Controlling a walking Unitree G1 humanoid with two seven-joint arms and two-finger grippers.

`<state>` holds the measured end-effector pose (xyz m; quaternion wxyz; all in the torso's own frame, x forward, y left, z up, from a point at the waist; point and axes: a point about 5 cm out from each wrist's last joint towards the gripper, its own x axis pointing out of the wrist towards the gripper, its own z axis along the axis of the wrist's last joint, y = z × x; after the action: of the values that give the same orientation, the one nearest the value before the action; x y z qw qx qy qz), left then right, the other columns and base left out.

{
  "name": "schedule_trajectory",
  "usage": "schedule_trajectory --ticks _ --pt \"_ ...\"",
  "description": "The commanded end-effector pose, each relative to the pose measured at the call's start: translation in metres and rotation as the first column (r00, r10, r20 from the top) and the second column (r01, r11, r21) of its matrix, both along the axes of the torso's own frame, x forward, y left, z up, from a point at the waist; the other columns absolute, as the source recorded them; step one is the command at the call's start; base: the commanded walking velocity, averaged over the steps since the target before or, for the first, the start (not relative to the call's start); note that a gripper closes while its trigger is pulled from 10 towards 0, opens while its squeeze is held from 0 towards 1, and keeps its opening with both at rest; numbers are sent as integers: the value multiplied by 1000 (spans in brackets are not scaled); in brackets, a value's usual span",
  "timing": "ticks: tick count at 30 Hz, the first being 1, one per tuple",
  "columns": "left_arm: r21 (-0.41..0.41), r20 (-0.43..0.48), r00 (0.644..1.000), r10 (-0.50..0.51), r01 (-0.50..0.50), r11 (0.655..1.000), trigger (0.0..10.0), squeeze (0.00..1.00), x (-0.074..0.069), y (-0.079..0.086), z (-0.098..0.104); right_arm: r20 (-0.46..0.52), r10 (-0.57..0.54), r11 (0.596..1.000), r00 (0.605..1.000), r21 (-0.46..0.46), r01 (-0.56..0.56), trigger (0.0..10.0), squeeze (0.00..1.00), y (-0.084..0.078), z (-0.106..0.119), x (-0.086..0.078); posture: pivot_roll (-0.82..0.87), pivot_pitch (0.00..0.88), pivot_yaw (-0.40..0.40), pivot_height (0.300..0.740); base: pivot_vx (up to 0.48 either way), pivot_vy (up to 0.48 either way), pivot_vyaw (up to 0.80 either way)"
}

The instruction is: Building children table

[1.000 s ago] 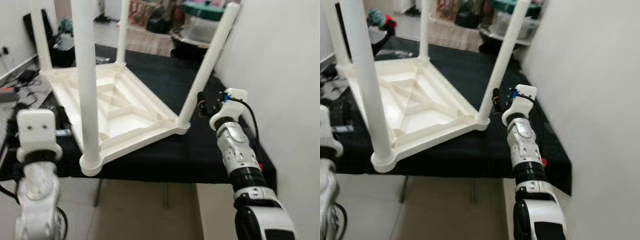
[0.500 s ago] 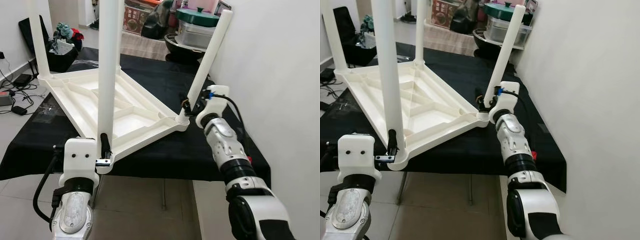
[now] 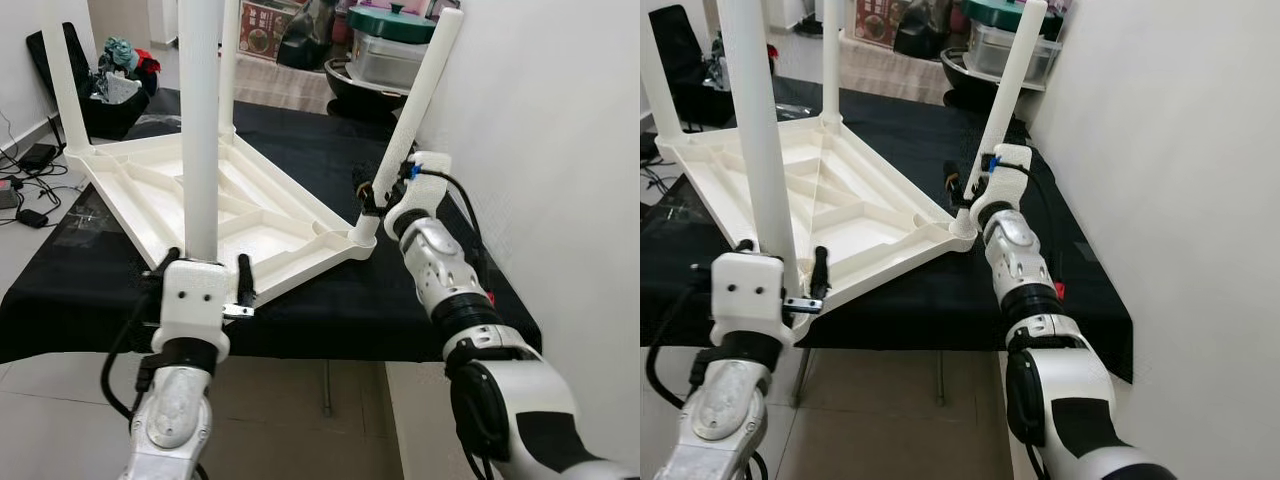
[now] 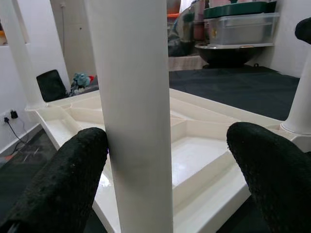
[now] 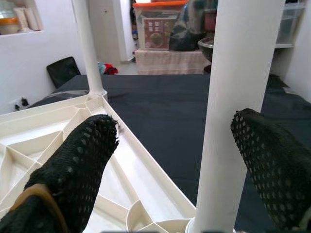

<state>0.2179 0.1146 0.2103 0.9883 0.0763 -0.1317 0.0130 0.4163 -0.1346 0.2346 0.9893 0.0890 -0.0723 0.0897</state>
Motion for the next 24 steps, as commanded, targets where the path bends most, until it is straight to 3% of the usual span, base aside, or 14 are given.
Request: schedule_trajectory --ticks 1,3,9,15,22,24 --pt "-7 -23 998 -51 51 999 10000 0 -5 -10 -3 -14 -17 1000 1000 18 17 10000 0 -2 -2 1 152 99 -205 740 0 0 0" --pt "-21 -47 995 -92 91 996 10000 0 -10 -17 -8 -16 -13 1000 1000 12 14 10000 0 2 -1 2 153 107 -207 740 0 0 0" --pt "-25 -42 995 -93 92 995 10000 0 -15 -19 -5 -23 -68 998 997 14 69 10000 0 2 6 5 158 128 -211 740 0 0 0" --pt "-13 -38 997 -61 61 998 10000 0 -19 -14 -5 -36 -134 990 990 35 135 10000 0 -5 8 6 157 133 -210 740 0 0 0" --pt "15 -30 999 -19 19 1000 10000 0 -26 -6 -3 -34 -139 989 990 39 140 10000 0 -6 10 7 165 129 -214 740 0 0 0" --pt "12 -85 996 -31 32 999 10000 0 -28 -2 -12 -36 -155 987 987 46 157 10000 0 -10 11 7 170 124 -214 740 0 0 0"
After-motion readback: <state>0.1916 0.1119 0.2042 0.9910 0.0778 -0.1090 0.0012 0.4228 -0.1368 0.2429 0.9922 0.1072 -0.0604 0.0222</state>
